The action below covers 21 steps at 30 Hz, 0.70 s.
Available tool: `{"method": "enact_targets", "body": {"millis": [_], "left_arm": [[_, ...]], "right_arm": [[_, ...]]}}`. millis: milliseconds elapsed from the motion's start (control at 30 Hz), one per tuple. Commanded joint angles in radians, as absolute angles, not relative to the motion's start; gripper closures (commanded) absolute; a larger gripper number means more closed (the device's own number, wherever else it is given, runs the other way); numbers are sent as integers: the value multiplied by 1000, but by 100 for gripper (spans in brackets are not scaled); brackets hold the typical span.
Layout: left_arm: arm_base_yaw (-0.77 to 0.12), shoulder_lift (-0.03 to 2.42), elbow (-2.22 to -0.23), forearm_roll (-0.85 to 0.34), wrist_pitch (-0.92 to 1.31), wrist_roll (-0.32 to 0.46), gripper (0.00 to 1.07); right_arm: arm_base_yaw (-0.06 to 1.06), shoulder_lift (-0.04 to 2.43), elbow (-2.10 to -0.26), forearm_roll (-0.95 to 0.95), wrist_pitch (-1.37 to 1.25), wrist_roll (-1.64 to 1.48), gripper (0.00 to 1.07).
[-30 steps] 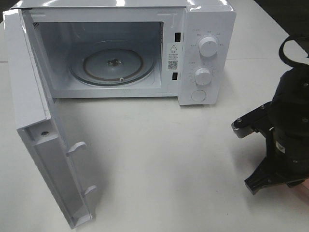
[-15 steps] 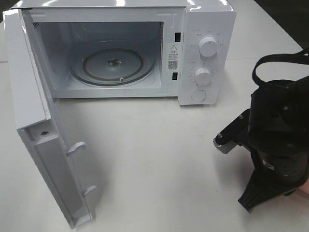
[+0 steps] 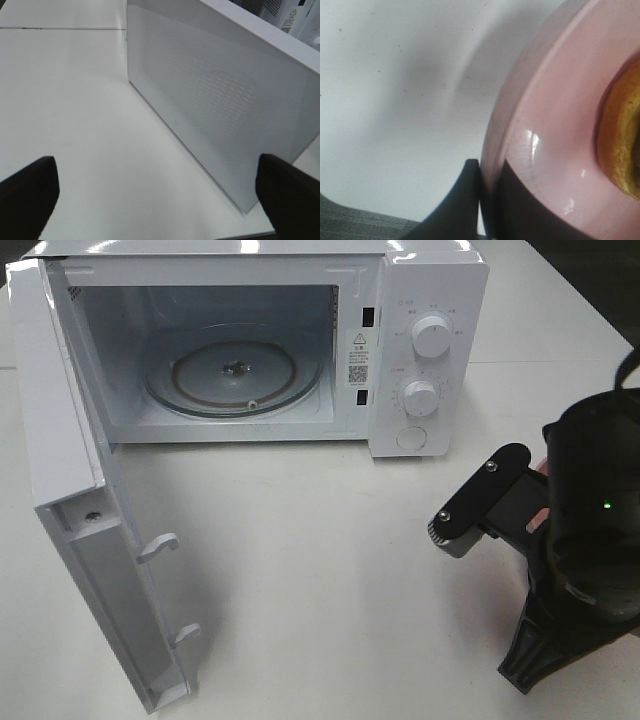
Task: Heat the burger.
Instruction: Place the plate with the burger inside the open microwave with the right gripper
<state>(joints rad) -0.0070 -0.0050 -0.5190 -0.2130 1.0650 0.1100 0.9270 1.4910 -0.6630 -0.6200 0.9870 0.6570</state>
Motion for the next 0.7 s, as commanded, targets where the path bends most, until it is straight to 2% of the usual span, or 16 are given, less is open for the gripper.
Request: {"method": "enact_targets", "body": {"millis": [33,700], "left_arm": [[-8,-22,-515,-222,1063,110,6],[-8,-22,-515,-222,1063,110,6]], "right_arm": [[971,1461,-660,-681,1063,653,107],[1262,1431,-660,-696,1128,567,106]]}}
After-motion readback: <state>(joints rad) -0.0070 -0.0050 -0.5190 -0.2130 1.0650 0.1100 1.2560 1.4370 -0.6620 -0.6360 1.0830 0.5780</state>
